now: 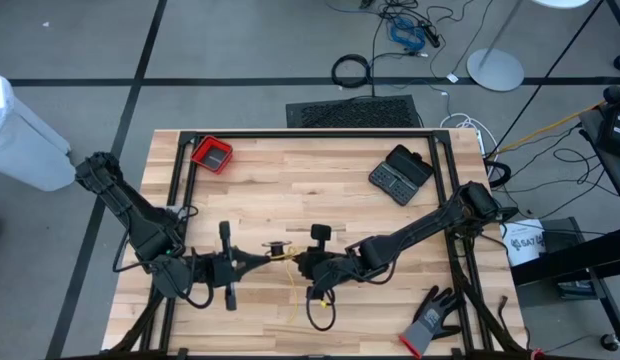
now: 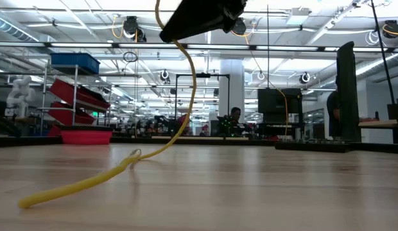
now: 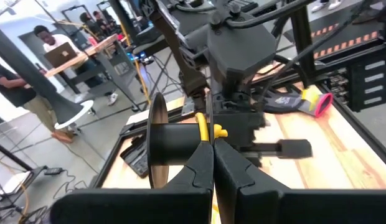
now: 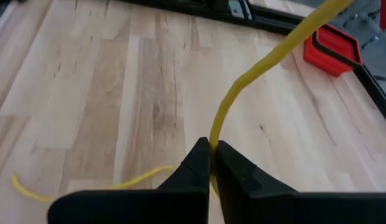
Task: Coil cords
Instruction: Uncoil the yellow cable wire from the spool
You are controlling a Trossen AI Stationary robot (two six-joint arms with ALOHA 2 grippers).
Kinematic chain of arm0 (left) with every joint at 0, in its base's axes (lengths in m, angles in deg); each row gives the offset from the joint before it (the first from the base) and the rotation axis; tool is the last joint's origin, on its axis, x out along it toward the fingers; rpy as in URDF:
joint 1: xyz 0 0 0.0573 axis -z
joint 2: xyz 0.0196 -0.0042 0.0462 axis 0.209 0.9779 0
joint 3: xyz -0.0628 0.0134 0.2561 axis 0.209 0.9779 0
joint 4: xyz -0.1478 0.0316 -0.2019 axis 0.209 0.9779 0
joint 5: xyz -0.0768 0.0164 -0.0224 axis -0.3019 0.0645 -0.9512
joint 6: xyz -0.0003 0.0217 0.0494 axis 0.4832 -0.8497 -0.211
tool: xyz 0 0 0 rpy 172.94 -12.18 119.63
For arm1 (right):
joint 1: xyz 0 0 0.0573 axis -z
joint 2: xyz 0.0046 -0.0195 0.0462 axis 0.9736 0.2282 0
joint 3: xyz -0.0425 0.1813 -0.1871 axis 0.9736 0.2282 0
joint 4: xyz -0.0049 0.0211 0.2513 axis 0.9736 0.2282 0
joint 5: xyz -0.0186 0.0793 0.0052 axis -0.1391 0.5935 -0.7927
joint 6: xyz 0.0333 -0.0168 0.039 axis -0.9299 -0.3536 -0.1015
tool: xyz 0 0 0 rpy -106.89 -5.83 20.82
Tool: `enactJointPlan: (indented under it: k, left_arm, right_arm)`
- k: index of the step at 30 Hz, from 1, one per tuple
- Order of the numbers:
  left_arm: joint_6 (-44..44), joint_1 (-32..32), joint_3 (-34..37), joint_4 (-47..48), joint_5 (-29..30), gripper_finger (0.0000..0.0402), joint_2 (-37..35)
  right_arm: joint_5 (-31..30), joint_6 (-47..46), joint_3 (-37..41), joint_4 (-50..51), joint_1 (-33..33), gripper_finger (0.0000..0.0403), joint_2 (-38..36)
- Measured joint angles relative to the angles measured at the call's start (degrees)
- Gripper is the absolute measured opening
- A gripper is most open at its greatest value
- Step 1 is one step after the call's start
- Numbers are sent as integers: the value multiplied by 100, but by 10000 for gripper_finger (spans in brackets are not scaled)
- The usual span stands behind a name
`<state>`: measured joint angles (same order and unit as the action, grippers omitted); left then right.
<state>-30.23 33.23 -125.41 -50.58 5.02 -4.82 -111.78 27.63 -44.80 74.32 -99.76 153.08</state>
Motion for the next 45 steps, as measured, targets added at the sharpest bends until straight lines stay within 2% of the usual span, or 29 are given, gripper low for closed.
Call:
enactJointPlan:
  k: [6, 10, 20, 26, 34, 42, 45]
  left_arm:
    - [-109, 111, -2, 406, -125, 0, -2]
    - [-447, 183, -2, 563, -427, 0, 32]
    - [-2112, 215, -7, 585, -369, 0, 687]
    - [-2448, -5, -7, 566, -427, 0, 980]
    - [-3439, -90, -7, -352, -1379, 0, 1324]
    - [-3415, -146, -7, -516, -2100, 0, 1344]
    - [-3415, -155, -7, -728, -2457, 0, 1344]
  right_arm:
    - [16, -427, 0, 957, -161, 2, -531]
    - [21, -596, 0, 1228, -396, 1, -938]
    - [19, -437, -4, 1117, -1137, 0, -1590]
    - [-7, 85, -7, 505, -1344, 0, -1669]
    - [-201, 295, -7, 352, -1310, 0, -1669]
    - [-741, 302, -7, 294, -1291, 0, -1669]
    - [-773, 324, -7, 103, -1225, 0, -1630]
